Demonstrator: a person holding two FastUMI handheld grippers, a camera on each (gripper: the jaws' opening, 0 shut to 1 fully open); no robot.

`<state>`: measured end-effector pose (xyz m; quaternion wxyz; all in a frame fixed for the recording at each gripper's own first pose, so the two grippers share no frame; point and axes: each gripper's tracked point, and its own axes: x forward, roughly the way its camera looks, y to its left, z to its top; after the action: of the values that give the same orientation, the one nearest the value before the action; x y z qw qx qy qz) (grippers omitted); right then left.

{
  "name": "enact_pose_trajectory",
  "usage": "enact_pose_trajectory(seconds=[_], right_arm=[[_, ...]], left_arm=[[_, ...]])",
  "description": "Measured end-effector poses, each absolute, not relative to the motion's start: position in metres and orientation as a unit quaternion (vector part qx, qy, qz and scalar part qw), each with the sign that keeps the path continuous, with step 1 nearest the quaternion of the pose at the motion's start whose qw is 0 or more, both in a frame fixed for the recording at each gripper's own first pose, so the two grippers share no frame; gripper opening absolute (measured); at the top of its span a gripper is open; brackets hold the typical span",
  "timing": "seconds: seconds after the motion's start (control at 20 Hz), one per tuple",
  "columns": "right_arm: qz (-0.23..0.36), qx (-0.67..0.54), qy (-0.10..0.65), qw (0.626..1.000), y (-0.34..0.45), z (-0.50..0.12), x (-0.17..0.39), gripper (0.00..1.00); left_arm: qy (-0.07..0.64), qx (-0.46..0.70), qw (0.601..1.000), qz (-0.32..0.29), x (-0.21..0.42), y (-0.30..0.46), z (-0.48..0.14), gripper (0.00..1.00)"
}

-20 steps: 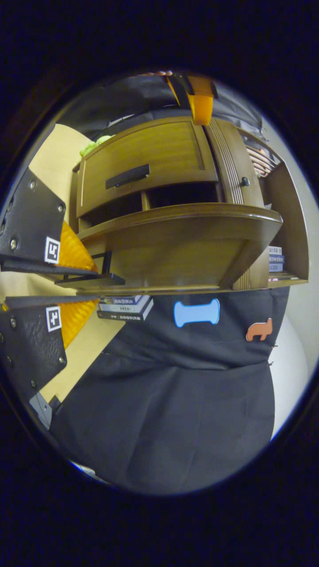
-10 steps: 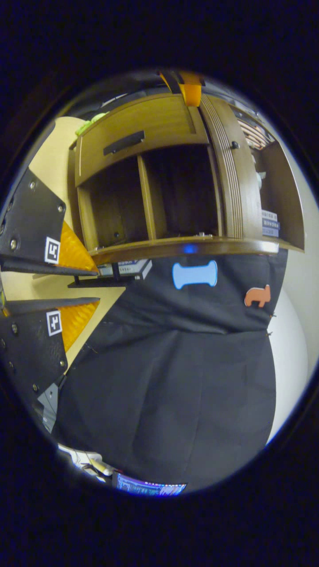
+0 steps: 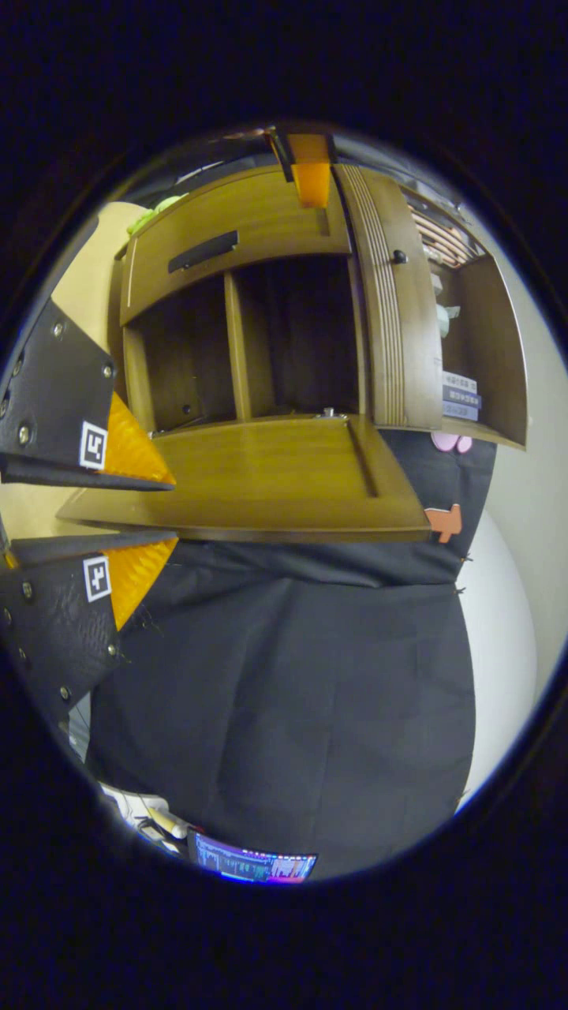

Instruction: Open the right door of the double-door shoe cabinet with the right hand, and open the left door with the left hand.

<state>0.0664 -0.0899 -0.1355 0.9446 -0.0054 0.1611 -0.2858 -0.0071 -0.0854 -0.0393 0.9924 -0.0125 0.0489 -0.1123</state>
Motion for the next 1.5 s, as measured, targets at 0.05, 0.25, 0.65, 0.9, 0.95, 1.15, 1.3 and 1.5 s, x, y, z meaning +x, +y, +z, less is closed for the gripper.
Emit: enact_pose_trajectory(seconds=[0.05, 0.25, 0.65, 0.9, 0.95, 1.15, 1.3, 1.5], right_arm=[[-0.281, -0.009, 0.155, 0.947, -0.087, -0.129, 0.069, 0.26], [-0.251, -0.015, 0.121, 0.96, -0.056, -0.099, 0.088, 0.26], [-0.177, -0.017, 0.088, 0.98, -0.006, -0.077, 0.134, 0.54], [-0.144, -0.007, 0.07, 0.987, 0.017, -0.067, 0.152, 0.95], [-0.14, -0.005, 0.066, 0.988, 0.021, -0.064, 0.153, 0.95], [-0.133, -0.012, 0.054, 0.99, 0.028, -0.053, 0.158, 0.95], [-0.138, -0.027, 0.05, 0.989, 0.027, -0.05, 0.157, 0.95], [-0.153, -0.037, 0.053, 0.986, 0.019, -0.051, 0.149, 0.95]], left_arm=[[0.049, -0.012, 0.993, -0.11, -0.006, -0.084, -0.04, 0.92], [0.055, -0.014, 0.994, -0.096, -0.002, -0.074, -0.045, 0.92], [0.058, -0.007, 0.997, -0.048, 0.006, -0.038, -0.054, 0.92], [0.068, 0.006, 0.997, -0.039, 0.019, -0.027, -0.075, 0.96], [0.069, 0.011, 0.997, -0.039, 0.024, -0.027, -0.08, 0.92], [0.096, 0.029, 0.994, -0.042, 0.048, -0.026, -0.121, 0.92], [0.131, 0.015, 0.99, -0.045, 0.066, -0.027, -0.155, 0.96], [0.168, -0.004, 0.985, -0.041, 0.075, -0.023, -0.181, 0.96]])
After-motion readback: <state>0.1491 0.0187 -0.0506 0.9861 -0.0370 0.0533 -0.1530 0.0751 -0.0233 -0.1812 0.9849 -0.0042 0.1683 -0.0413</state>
